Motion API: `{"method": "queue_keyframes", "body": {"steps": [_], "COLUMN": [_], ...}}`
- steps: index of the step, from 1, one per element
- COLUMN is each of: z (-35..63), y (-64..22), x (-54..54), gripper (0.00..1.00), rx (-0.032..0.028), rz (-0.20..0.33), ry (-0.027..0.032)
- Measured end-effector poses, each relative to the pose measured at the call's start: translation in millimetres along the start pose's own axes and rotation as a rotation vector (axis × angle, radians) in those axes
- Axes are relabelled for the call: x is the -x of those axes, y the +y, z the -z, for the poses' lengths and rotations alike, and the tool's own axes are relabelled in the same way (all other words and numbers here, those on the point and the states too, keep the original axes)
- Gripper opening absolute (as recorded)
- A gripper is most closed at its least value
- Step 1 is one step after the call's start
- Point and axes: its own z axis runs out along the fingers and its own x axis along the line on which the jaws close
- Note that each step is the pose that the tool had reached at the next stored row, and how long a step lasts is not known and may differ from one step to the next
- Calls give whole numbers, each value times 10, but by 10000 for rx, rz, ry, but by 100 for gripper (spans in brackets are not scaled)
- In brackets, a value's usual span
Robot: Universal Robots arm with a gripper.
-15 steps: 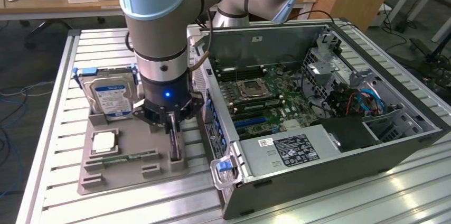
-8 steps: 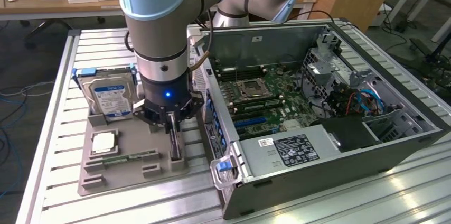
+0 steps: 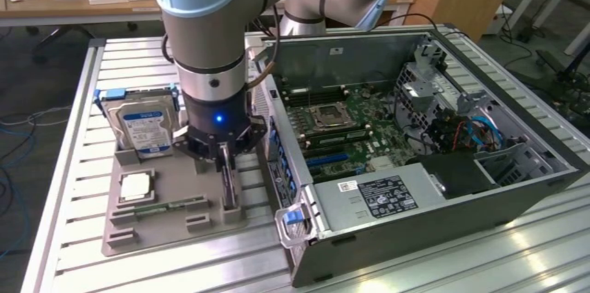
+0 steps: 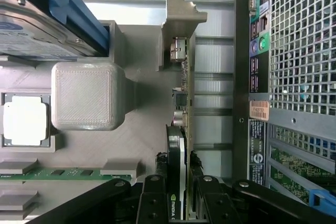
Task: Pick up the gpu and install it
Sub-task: 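Pick up the gpu and move the gpu toward the slot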
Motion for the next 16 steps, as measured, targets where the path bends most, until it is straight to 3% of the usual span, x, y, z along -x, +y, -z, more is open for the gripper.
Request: {"method": "queue_keyframes", "body": {"steps": [16], "z": [324], "y": [15], "x": [10], "gripper": [27], "rx": [0], "rz": [-2], "ry": [0]}}
